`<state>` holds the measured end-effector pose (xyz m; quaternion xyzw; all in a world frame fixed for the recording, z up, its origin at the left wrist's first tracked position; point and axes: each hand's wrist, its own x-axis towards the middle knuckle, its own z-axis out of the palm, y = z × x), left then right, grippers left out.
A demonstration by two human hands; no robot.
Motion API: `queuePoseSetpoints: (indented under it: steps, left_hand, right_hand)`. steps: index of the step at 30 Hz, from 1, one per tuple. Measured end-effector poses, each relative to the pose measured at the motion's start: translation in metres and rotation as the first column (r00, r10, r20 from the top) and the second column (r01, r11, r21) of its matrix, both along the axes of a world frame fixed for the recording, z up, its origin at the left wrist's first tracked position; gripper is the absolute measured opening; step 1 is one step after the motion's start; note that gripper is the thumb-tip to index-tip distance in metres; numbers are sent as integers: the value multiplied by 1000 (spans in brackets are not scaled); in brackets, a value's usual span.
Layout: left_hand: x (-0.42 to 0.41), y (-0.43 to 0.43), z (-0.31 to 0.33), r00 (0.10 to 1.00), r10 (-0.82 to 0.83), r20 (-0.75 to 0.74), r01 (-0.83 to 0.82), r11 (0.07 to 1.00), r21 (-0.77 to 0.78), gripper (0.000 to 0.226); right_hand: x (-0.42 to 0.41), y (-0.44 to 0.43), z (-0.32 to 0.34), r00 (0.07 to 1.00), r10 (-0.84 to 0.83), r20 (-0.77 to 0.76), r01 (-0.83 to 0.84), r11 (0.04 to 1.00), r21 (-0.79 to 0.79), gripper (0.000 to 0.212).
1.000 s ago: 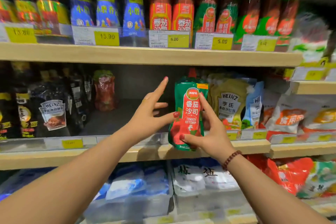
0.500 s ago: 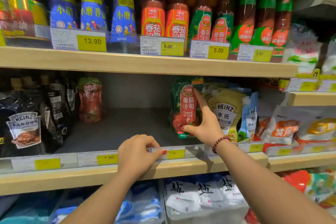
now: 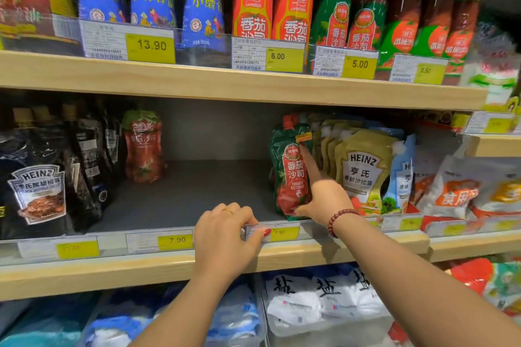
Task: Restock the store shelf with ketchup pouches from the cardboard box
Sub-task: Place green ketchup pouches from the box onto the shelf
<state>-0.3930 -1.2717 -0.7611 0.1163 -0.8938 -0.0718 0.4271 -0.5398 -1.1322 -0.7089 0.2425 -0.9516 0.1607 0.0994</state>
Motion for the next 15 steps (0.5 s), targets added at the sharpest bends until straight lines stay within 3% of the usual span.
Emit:
queuePoseSetpoints:
  steps: [3,7,11,15]
  left_hand:
    - [1,3,0,1000,11,1,-11,1000,10,28]
    - [2,5,0,1000,8,-16,-8,1000,23,29]
    - [2,4,-3,1000,19,-18,-19,1000,3,29]
    - [2,2,-7,999,2,-33,-3,1000,-18,29]
  right_hand:
    - [3,-3,-4,996,-34,78,40,996,-76,50]
    - [1,-6,-2,989,-99,108,105,993,-51,45]
    - [-3,-14,1,994,-89,64,94,992,-87,96]
    - [-15,-20,5,992,-96,84,103,992,-74,86]
